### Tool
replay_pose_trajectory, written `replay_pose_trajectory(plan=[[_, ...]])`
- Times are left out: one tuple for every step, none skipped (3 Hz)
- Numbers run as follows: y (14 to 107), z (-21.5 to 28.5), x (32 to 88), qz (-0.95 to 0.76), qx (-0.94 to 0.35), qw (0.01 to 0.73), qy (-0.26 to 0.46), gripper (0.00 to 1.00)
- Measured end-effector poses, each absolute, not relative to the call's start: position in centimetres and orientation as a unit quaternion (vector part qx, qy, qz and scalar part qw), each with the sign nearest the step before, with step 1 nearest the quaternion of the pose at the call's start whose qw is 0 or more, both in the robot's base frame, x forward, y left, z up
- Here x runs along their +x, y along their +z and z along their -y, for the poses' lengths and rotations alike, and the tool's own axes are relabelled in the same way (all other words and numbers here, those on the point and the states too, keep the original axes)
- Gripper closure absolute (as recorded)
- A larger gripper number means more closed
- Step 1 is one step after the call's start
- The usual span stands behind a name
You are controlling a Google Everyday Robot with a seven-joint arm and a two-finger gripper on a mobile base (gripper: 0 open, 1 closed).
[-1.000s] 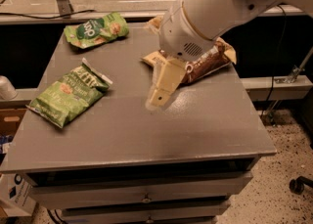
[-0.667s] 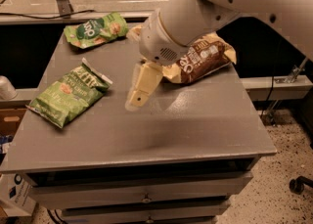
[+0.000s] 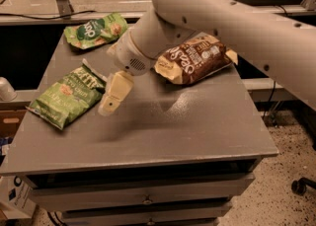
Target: Pick green jalapeno chip bag
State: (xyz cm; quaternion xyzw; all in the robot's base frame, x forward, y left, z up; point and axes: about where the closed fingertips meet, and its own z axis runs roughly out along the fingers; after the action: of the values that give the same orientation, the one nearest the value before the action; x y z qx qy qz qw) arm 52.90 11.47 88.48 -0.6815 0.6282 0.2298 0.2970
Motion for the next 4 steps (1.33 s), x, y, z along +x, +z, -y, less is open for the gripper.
replay_pose_trajectory(plan=[[85.9, -13.7, 54.3, -0.650, -0.656, 0.283, 0.260, 0.00], [84.0, -15.4, 55.8, -0.668, -0.634, 0.276, 0.276, 0.00], [83.0, -16.2, 56.8, -0.682, -0.616, 0.273, 0.283, 0.18], [82.8, -16.2, 57.7, -0.696, -0.596, 0.276, 0.288, 0.41]])
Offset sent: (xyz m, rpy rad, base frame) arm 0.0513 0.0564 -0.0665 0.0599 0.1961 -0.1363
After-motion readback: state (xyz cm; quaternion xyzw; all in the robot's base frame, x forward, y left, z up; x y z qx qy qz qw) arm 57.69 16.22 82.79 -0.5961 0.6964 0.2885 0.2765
